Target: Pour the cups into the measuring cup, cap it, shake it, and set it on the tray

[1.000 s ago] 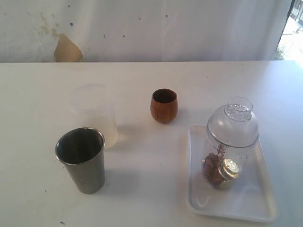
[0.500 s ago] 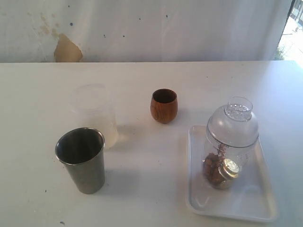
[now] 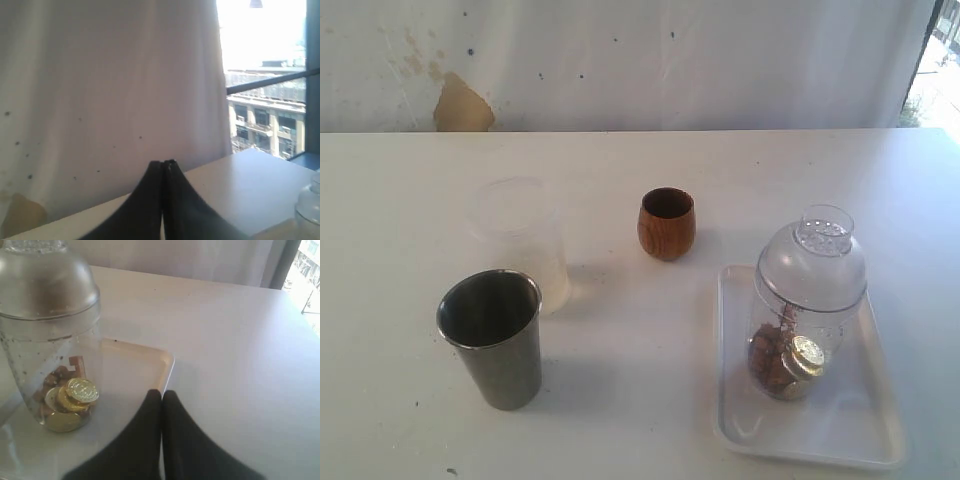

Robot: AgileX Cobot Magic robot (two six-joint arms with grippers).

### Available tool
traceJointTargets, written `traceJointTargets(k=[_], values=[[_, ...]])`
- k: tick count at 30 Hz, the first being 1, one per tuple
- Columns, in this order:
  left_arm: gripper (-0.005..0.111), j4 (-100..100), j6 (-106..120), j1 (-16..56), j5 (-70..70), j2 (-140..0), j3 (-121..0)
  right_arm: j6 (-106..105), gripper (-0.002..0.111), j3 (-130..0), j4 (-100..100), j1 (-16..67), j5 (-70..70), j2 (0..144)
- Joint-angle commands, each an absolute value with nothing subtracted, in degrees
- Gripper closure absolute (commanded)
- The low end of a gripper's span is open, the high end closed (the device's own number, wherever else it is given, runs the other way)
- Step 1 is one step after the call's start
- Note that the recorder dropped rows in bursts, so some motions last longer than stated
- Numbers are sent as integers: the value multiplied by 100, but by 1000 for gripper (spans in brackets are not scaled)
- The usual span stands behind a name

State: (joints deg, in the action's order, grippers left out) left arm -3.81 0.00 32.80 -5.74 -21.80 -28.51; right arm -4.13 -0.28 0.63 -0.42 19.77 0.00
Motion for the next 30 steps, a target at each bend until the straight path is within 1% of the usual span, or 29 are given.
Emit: traceJointTargets(k=[1,6,10,16,19,22,28,30], values=[[107,390,46,2300,389,-1829,-1998,-419,108,0,40,-58,1959,0],[107,461,46,1471,601,-1471,-1201,-419,108,0,40,-58,1959,0],[107,534,46,996,601,-1169,-680,-419,108,0,40,-58,1959,0],[107,580,0,583,590,-672,-52,-419,108,0,40,-58,1959,0],[107,580,0,433,524,-337,0,-419,108,0,40,-58,1959,0],[107,580,0,293,-85,0,0,-419,108,0,40,-58,1959,0],[107,546,527,34,-1254,0,0,-419,108,0,40,-58,1959,0],[107,532,613,-37,-1356,0,0,-419,108,0,40,-58,1959,0]])
